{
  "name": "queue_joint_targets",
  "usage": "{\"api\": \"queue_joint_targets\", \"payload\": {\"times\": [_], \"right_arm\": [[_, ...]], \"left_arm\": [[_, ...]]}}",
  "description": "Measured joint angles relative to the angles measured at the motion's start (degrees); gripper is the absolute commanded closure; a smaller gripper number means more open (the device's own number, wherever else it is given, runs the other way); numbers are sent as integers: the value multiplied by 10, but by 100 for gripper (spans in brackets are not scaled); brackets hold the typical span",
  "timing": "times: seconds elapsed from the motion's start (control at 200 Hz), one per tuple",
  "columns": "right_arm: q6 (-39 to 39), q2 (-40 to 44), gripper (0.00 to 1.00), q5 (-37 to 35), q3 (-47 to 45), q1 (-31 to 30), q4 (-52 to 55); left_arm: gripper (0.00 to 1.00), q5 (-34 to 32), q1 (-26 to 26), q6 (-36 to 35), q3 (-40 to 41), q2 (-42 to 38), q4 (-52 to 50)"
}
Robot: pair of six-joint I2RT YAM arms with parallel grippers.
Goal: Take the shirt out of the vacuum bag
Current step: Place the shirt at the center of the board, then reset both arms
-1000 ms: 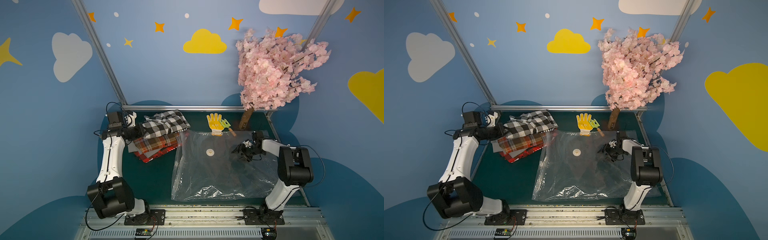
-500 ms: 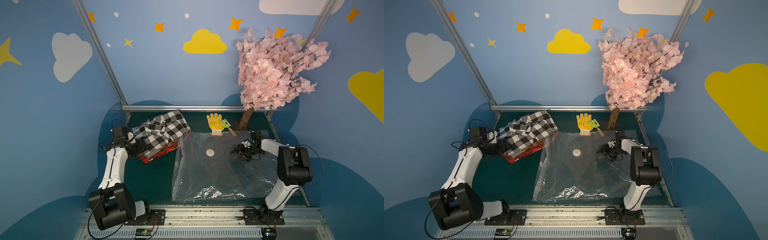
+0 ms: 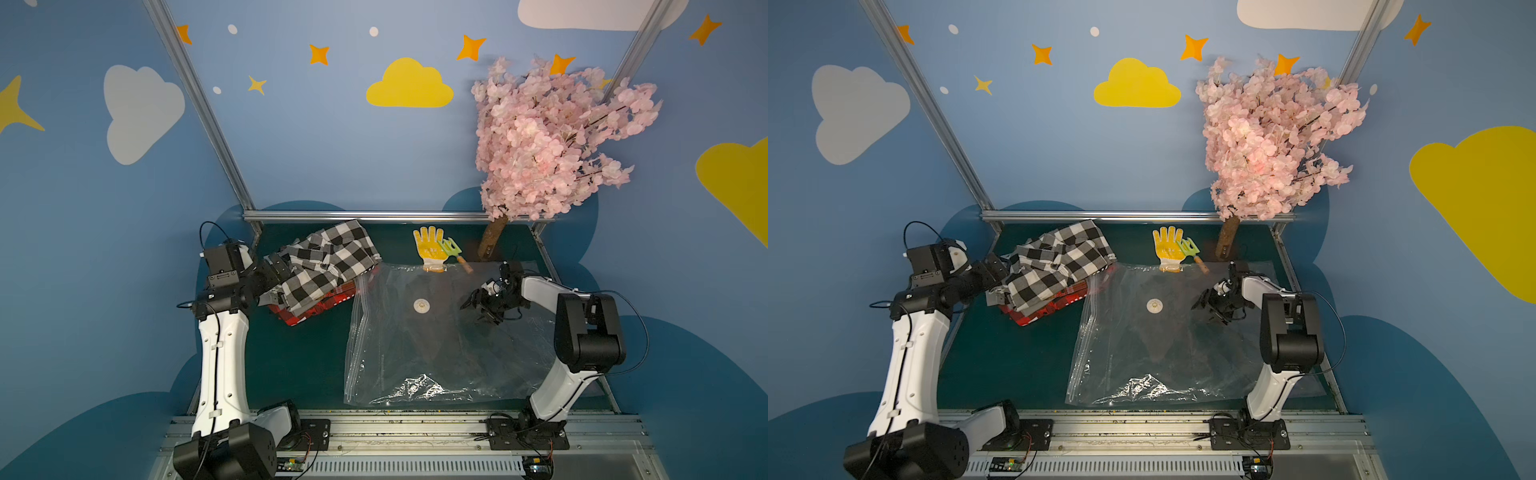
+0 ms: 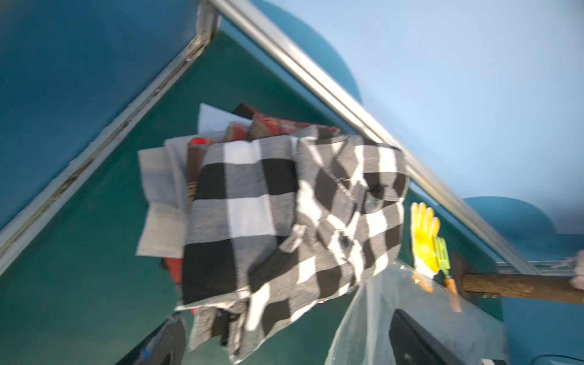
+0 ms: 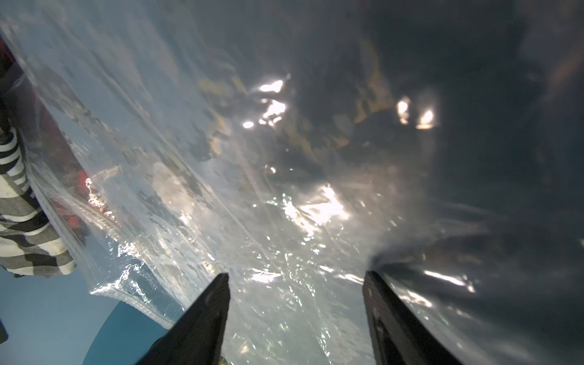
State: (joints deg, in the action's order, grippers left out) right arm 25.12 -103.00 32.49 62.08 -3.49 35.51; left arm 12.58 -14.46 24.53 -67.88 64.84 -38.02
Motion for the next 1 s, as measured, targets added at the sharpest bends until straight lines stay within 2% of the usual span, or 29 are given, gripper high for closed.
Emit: {"api": "queue_joint_targets", "payload": {"times": [0.15,0.28,0.43,0.561,0.651,0.796,0.901,1.001], "right_arm": [[-19,43,20,0,14,0,14],[-38,110,12,-1,20,-5,16],[-74,224,8,-24,17,-27,11],[-107,349,8,-94,-14,-52,-19],[-127,441,6,-169,-84,-56,-68],[-161,539,5,-278,-250,-45,-180],[-180,548,5,-330,-351,-41,-261],[-193,524,5,-353,-390,-41,-315]], "left_arm": [[0,13,136,15,21,7,37],[0,26,217,24,64,9,93],[0,43,265,30,132,-10,201],[0,38,278,32,197,-43,294],[0,0,278,31,240,-56,344],[0,-105,279,16,328,-70,402],[0,-205,279,-3,414,-96,460],[0,-287,278,-34,474,-117,508]]}}
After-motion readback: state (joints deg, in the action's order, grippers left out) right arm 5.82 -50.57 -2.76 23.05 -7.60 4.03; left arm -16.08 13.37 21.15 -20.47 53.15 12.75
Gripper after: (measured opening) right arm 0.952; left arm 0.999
